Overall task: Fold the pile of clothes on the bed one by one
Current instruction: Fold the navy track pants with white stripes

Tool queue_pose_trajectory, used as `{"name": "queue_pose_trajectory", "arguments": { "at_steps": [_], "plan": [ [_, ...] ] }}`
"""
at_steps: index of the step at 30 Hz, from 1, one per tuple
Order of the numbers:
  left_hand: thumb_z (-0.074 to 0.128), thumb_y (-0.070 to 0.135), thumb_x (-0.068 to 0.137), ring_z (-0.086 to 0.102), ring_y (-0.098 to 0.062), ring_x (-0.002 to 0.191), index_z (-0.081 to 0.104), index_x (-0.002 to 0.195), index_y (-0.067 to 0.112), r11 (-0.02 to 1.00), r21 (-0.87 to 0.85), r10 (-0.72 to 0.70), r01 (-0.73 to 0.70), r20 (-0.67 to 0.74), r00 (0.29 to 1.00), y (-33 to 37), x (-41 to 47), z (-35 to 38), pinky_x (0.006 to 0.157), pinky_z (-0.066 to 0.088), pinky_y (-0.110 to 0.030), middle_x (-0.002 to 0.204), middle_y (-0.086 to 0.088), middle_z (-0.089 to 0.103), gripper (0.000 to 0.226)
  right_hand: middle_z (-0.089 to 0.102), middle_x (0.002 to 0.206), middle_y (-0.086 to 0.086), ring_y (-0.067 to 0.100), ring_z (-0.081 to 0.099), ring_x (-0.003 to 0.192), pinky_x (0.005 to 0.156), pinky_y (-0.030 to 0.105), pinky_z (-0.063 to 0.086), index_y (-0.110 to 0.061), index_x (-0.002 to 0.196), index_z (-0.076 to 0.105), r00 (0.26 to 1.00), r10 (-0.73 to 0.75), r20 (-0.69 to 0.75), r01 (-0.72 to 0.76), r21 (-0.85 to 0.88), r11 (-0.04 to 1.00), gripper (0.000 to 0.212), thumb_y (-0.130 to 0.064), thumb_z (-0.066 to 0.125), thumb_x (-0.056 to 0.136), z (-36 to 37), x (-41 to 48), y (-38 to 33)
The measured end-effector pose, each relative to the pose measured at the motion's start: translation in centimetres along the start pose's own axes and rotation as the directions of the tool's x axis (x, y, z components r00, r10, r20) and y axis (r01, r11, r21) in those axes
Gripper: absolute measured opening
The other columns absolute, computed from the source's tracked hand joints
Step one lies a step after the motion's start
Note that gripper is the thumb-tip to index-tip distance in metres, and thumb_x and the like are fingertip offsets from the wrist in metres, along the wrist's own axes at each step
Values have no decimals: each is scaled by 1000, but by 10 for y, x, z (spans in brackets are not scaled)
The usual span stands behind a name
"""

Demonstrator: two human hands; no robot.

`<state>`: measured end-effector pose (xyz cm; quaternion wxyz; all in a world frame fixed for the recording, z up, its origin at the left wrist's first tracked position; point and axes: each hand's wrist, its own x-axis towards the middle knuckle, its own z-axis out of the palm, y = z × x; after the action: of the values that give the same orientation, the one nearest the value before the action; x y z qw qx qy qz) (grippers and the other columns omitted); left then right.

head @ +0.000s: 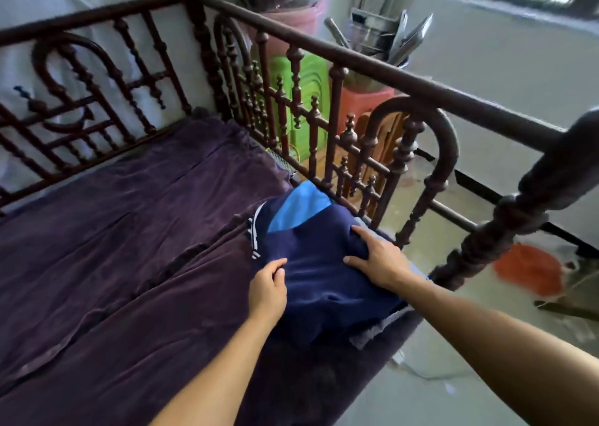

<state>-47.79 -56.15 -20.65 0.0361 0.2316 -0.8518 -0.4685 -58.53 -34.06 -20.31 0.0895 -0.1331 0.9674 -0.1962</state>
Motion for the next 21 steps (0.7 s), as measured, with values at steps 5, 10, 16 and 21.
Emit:
{"name": "queue_pose_trajectory", "arguments": {
  "at_steps": [5,10,16,21],
  "plan": [
    [48,8,97,56,-20,113,63,121,10,997,-77,-10,2,-102,995,42,68,16,96,40,-24,121,-4,64,29,61,123,11,34,59,107,81,39,46,-41,145,25,992,-129,-11,126,-128,984,77,-66,59,80,-39,104,2],
    [46,9,98,54,-17,118,59,127,10,983,-175,-74,47,-152,986,44,139,36,98,38,-22,127,-4,60,32,59,127,11,35,60,106,80,41,49,-41,145,24,972,-232,18,230,-222,947,77,-71,53,81,-41,204,-2],
    [50,14,96,49,-24,124,46,140,23,956,-128,-265,265,17,964,0,225,87,102,38,-27,137,-9,51,45,50,130,16,37,53,113,82,41,48,-36,150,18,967,-191,170,222,-189,957,75,-63,50,88,18,302,27],
    [61,25,87,39,-33,129,42,140,26,897,298,-327,326,-47,944,-49,246,114,102,36,-39,143,-15,35,56,39,144,18,39,39,129,95,49,45,-29,151,26,961,-240,141,273,-313,910,67,-52,47,92,84,302,45]
  ]
}}
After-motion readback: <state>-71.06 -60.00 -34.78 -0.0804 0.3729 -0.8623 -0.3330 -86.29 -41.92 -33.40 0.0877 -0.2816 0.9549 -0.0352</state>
